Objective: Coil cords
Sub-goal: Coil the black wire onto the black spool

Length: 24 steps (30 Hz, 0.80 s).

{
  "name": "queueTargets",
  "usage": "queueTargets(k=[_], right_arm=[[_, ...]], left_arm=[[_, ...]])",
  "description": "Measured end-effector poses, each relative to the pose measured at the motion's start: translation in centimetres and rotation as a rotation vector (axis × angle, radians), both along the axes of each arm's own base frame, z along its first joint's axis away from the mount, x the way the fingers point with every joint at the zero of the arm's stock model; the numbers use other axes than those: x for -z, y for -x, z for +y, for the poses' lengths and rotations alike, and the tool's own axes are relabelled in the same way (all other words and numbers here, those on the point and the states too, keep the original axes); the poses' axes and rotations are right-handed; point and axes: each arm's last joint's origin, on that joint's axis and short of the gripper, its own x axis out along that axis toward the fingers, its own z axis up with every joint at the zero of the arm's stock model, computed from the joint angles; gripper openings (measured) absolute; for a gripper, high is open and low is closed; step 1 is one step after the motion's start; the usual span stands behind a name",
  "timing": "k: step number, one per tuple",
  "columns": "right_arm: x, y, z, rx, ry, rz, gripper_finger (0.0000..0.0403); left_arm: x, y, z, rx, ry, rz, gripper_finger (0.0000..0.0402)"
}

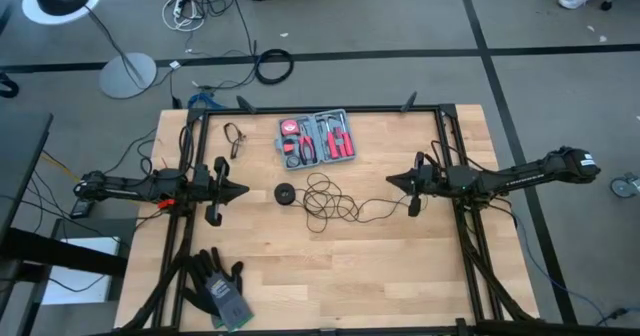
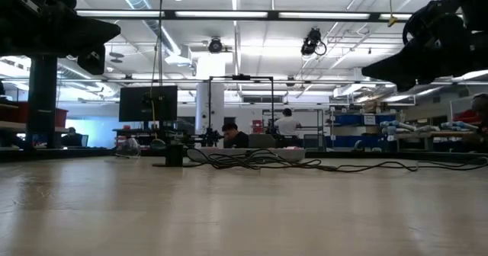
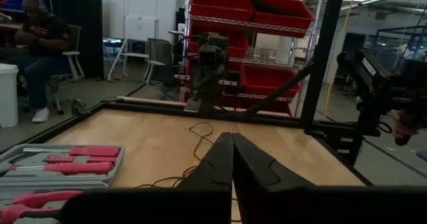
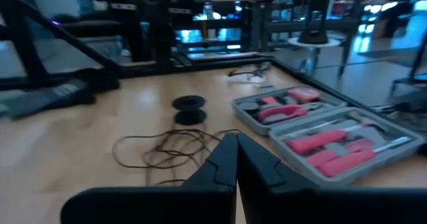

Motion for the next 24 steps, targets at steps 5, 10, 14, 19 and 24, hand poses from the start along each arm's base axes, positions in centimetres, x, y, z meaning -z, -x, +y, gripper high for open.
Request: queueTargets(k=[5, 10, 14, 19, 24], right_arm=[[-0.2, -0.7, 0.0, 0.03, 0.001, 0.074, 0.0002], [-2.4, -3.4, 0.2, 0.03, 0.01, 0.181, 0.0001], [-4.2, -6.9, 0.5, 0.045, -0.038, 0.253, 0.0002], [-5.6, -12.5, 0.5, 0.105, -0.17, 0.294, 0.0004], [-5.7, -18.0, 0.0, 0.159, -0.29, 0.351, 0.001]], left_arm=[[0.0, 0.0, 0.0, 0.0, 0.0, 0.0, 0.0008], [0.0, 0.0, 0.0, 0.0, 0.0, 0.0, 0.0008], [0.0, 0.0, 0.0, 0.0, 0.0, 0.0, 0.0008], [0.0, 0.0, 0.0, 0.0, 0.0, 0.0, 0.0008], [0.0, 0.0, 0.0, 0.0, 0.0, -0.001, 0.0008]])
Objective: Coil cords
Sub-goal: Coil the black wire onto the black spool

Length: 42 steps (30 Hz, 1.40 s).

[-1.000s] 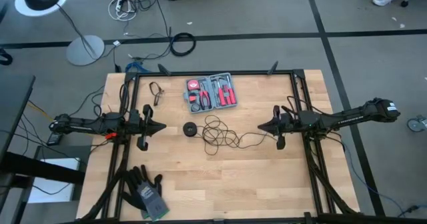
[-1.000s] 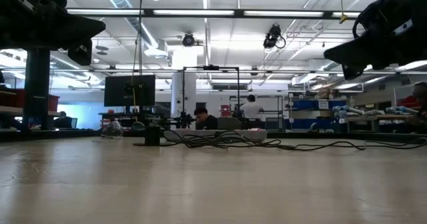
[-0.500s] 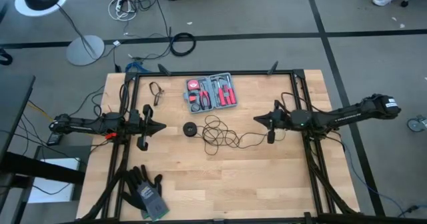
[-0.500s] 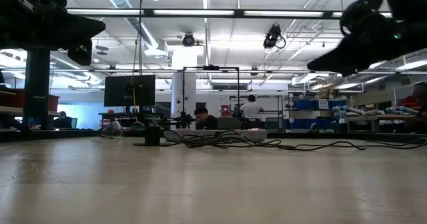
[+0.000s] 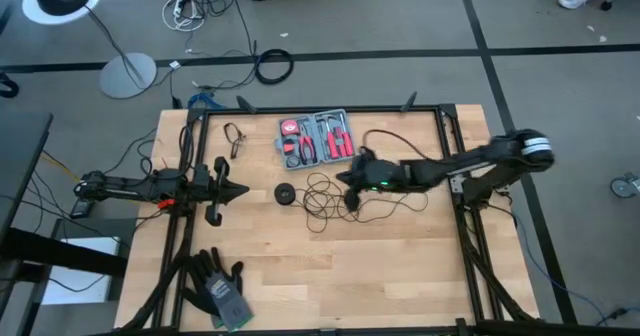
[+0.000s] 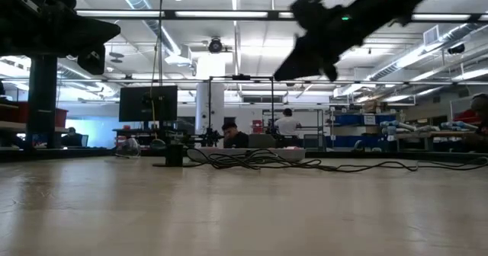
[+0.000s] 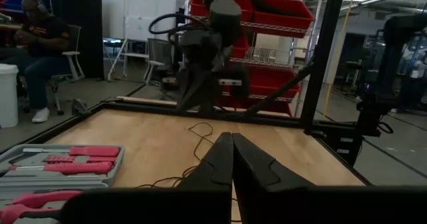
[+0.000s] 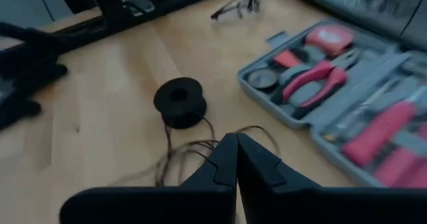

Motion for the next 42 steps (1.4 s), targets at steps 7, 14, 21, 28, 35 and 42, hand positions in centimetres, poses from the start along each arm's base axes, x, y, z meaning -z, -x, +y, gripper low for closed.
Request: queueTargets(k=[7, 14, 21, 28, 35, 42], right_arm=[[1.6, -6.6, -1.3, -0.041, -0.16, 0.074, 0.0055], [5.0, -10.6, -3.6, -0.028, -0.338, 0.113, 0.0119], [7.9, -12.8, -4.3, -0.105, -0.465, 0.058, 0.0146], [8.7, -13.2, -5.0, -0.096, -0.45, 0.025, 0.0143], [8.2, -13.4, -5.6, -0.061, -0.453, 0.027, 0.0143], [8.4, -13.2, -6.3, -0.02, -0.485, 0.037, 0.0142]], left_arm=[[-0.5, 0.1, 0.0, 0.0, 0.006, -0.048, 0.0008], [-0.7, 0.1, 0.0, 0.0, 0.009, -0.069, 0.0008], [-0.6, 0.1, 0.0, 0.0, 0.009, -0.068, 0.0008], [-0.6, 0.1, 0.0, 0.0, 0.009, -0.068, 0.0008], [-0.6, 0.1, 0.0, 0.0, 0.008, -0.068, 0.0008], [-0.7, 0.1, 0.0, 0.0, 0.009, -0.068, 0.0008]])
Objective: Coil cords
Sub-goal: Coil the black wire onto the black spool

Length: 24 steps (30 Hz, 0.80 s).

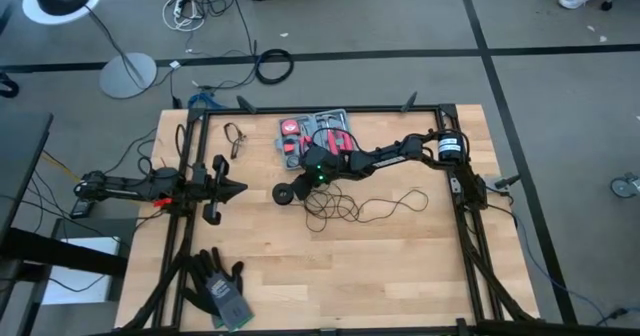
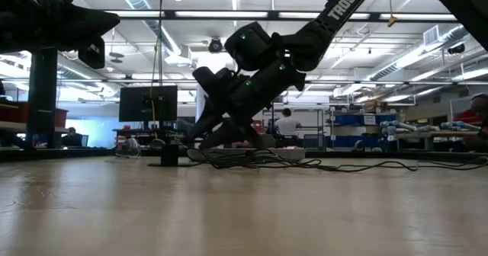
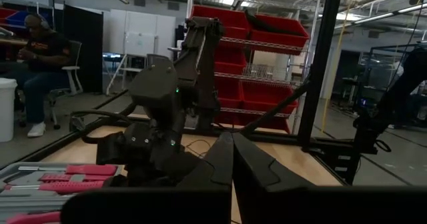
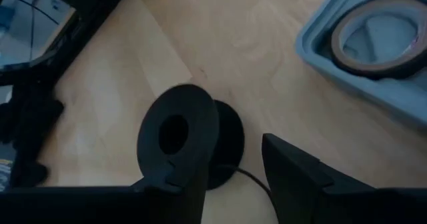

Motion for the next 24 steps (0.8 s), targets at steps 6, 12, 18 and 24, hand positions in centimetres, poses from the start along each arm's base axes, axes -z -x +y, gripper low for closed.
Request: queueTargets(k=[6, 12, 18, 24], right_arm=[[-0.01, -0.03, 0.17, -0.008, -0.024, -0.003, 0.0142], [-0.04, -0.05, 0.29, -0.021, -0.069, -0.008, 0.0142], [0.16, 0.18, -0.16, -0.002, -0.105, 0.015, 0.0141], [-0.04, -0.02, 0.14, -0.01, -0.096, -0.01, 0.0141]], left_arm=[[0.01, 0.0, 0.0, 0.0, 0.0, 0.001, 0.0008], [0.01, 0.0, 0.0, 0.0, 0.0, 0.0, 0.0008], [0.02, 0.0, 0.0, 0.0, 0.0, 0.001, 0.0008], [0.02, 0.0, 0.0, 0.0, 0.0, 0.001, 0.0008]])
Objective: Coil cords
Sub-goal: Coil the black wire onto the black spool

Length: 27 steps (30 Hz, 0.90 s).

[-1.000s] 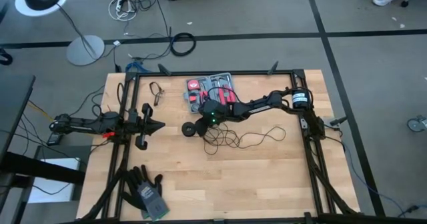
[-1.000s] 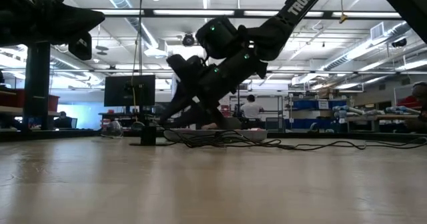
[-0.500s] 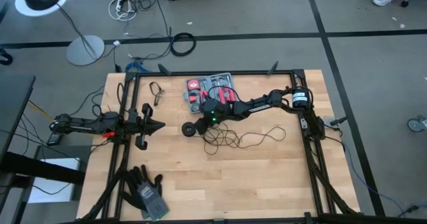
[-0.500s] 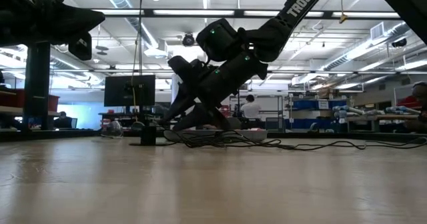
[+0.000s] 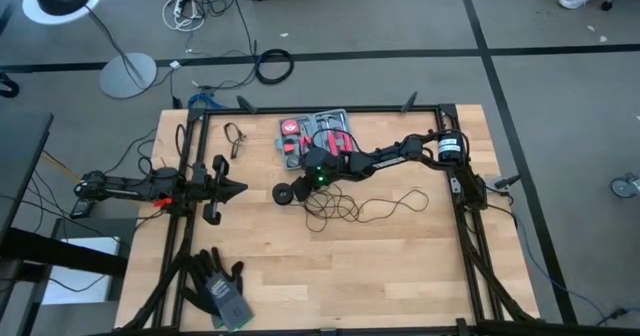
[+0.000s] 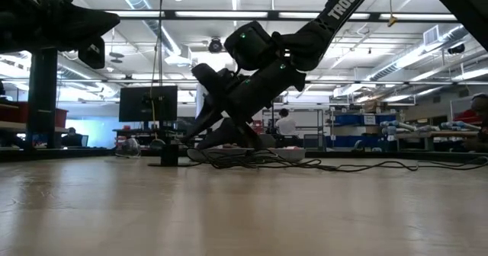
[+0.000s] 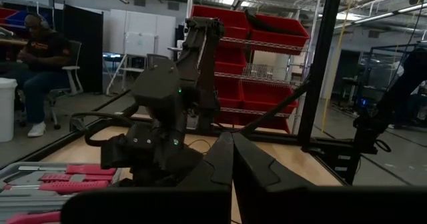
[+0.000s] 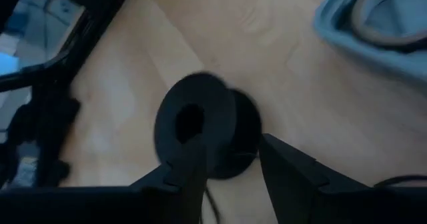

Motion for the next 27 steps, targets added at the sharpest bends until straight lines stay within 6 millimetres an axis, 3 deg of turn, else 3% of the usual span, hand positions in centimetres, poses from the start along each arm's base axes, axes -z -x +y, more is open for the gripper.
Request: queueTargets(k=[10, 17, 21, 27], right_arm=[[0.1, 0.6, -1.8, -0.017, 0.015, 0.033, 0.0141], [-2.9, 2.5, -2.5, -0.07, 0.079, 0.123, 0.0141], [-6.2, 4.5, -1.2, -0.069, 0.232, 0.23, 0.0141], [-10.3, 9.3, 3.1, -0.043, 0.479, 0.35, 0.0141]], left_arm=[[0.0, 0.0, 0.0, 0.0, 0.0, 0.0, 0.0008], [0.0, 0.0, 0.0, 0.0, 0.0, 0.001, 0.0008], [0.0, 0.0, 0.0, 0.0, 0.0, 0.001, 0.0008], [0.0, 0.0, 0.0, 0.0, 0.0, 0.0, 0.0008]])
